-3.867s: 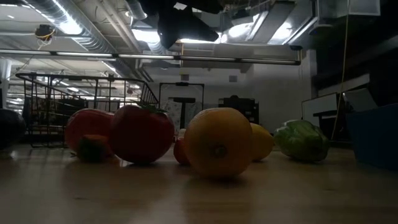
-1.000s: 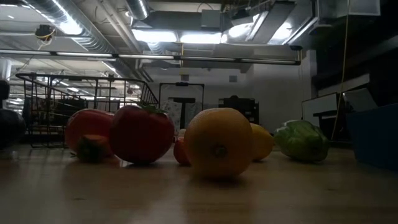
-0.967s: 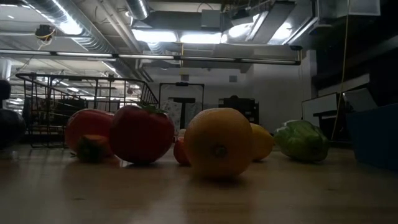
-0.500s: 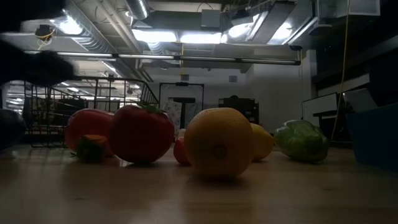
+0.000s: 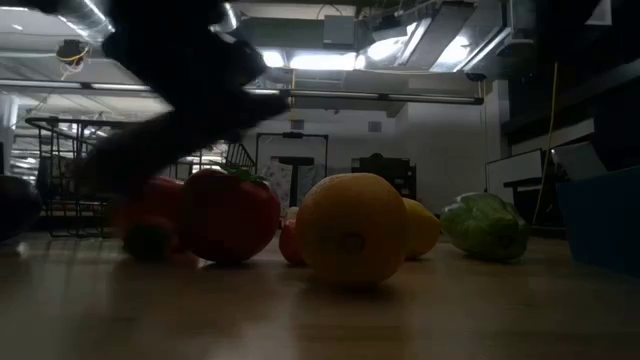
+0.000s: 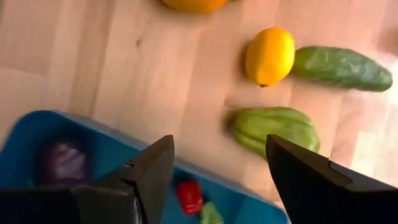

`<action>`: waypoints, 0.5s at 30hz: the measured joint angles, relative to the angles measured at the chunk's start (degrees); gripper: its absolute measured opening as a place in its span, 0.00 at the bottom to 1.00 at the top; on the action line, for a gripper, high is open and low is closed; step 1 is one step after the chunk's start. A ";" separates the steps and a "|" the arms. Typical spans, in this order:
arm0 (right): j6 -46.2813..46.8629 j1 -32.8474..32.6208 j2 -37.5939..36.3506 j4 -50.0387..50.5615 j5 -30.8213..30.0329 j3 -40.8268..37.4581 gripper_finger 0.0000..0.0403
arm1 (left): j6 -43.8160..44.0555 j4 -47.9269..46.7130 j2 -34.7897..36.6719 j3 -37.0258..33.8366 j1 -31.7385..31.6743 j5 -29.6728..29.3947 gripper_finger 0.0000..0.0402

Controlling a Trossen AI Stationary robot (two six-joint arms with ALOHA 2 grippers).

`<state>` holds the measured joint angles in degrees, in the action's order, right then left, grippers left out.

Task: Sort produce into baskets
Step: Put the violet eggplant into the blue bin

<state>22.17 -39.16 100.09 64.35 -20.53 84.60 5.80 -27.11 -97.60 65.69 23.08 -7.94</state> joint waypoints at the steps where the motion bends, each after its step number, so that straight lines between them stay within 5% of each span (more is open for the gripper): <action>1: -0.93 0.55 0.00 -0.01 -0.04 0.00 0.63 | 0.02 1.13 0.00 0.00 -0.80 -0.07 0.28; 15: -11.53 9.88 0.00 -11.25 -3.94 0.00 0.63 | 0.07 13.61 0.02 0.04 -5.47 -0.03 0.29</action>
<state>10.64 -29.28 100.09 53.10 -24.47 84.60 5.87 -13.50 -97.58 65.73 17.61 -7.97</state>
